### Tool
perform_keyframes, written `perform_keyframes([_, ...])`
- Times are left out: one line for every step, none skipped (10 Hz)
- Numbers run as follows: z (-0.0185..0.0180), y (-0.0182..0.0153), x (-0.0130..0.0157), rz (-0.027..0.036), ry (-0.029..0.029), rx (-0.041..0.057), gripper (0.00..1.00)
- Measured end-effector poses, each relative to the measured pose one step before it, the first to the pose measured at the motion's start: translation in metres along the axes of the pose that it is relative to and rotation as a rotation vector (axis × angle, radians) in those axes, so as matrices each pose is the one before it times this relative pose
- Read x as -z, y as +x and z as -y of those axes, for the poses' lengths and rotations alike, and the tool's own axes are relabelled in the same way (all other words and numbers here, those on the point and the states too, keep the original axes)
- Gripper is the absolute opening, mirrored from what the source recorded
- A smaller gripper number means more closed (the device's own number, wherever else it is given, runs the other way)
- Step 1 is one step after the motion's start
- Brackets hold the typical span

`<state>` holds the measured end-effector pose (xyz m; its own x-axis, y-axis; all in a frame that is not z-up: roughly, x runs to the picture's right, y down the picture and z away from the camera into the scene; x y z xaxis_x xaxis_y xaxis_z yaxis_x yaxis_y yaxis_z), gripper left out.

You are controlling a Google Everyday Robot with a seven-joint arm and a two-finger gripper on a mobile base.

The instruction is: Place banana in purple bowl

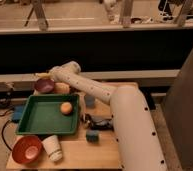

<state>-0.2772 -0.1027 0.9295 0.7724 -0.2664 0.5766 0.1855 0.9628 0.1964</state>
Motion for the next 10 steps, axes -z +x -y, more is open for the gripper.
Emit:
perform_keyframes([-0.00102,-0.00288,0.0008,0.00232,-0.00268,-0.00128,0.45])
perform_keyframes([-0.00146,-0.00113,0.00003,0.00078,-0.00125,0.00124,0.53])
perform_keyframes([-0.00008,0.00044,0.00103,-0.00064,0.00023,-0.00021,0.58])
perform_keyframes([-0.00025,0.00207,0.00099,-0.00048,-0.00102,-0.00053,0.58])
perform_keyframes([0.00033,0.00255,0.00192,0.00075,-0.00095,0.0,0.58])
perform_keyframes([0.0008,0.00154,0.00282,-0.0002,0.00001,-0.00083,0.58])
perform_keyframes([-0.00026,0.00056,0.00215,0.00048,-0.00102,-0.00011,0.58])
perform_keyframes([0.00047,-0.00018,0.00111,0.00033,0.00038,0.00031,0.58])
perform_keyframes([-0.00059,-0.00048,0.00011,0.00193,-0.00244,0.0004,0.58])
perform_keyframes([0.00029,0.00237,0.00223,0.00087,-0.00361,-0.0011,0.51])
